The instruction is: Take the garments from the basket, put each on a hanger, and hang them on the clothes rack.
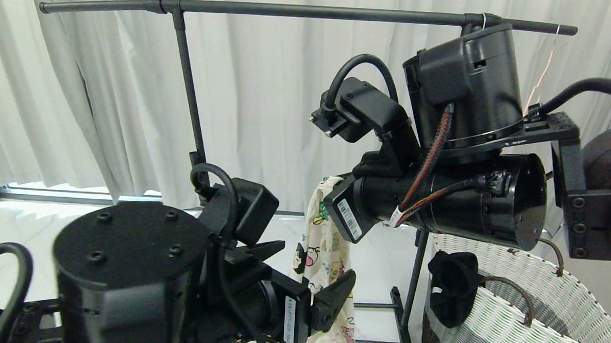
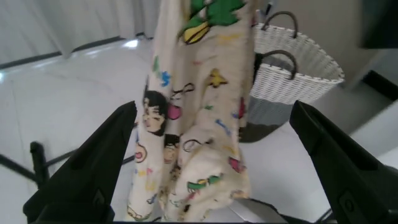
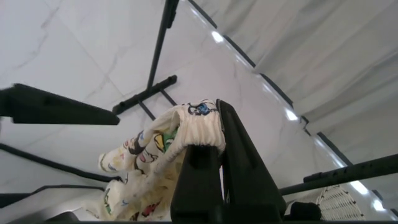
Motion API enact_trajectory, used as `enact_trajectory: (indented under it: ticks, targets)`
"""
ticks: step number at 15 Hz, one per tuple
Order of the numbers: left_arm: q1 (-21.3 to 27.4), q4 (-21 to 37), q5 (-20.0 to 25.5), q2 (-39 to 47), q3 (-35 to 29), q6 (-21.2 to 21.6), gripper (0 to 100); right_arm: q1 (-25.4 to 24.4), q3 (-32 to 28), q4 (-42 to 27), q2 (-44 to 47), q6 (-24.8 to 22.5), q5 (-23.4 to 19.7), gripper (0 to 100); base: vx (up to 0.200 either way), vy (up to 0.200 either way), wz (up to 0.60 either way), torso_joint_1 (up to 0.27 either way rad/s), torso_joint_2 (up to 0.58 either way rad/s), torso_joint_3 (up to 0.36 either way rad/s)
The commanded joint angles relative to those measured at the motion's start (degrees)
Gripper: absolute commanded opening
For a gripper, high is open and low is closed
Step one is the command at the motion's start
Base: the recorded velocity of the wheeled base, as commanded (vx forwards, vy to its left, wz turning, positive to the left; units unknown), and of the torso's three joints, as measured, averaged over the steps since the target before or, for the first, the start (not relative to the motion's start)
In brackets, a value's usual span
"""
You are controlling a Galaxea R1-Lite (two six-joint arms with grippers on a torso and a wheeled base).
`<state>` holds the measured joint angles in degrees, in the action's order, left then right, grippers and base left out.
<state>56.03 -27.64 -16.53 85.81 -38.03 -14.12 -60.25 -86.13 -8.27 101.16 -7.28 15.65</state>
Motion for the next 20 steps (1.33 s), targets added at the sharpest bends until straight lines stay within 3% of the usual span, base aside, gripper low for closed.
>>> enact_trajectory:
  ticks: [1,4,9,14,20]
  targets:
    - [-2.4,-0.2,-0.2,3.2,-0.5,-0.5,100,-0.2,-0.1,0.0,-0.3,0.0,0.0,0,0.0,0.0,0.0,0.0,0.0,0.0]
    - [-5.6,-0.2,-0.3,4.5,-1.5,-0.6,100,-1.3,-1.5,0.0,-0.2,-0.1,0.0,0,0.0,0.0,0.0,0.0,0.0,0.0]
    - [-5.8,-0.2,-1.6,4.7,-0.5,-0.6,100,-1.4,-1.6,0.0,-0.2,-0.1,0.0,0,0.0,0.0,0.0,0.0,0.0,0.0]
    - [-5.7,-0.7,-2.0,1.1,13.1,0.8,100,-1.3,-1.1,-0.3,-1.8,0.0,0.1,0,0.0,0.0,0.0,0.0,0.0,0.0]
    - [-5.7,-0.7,-2.0,-0.6,19.1,1.0,100,-1.2,-1.1,-0.3,-3.1,0.0,0.2,0,0.0,0.0,0.0,0.0,0.0,0.0]
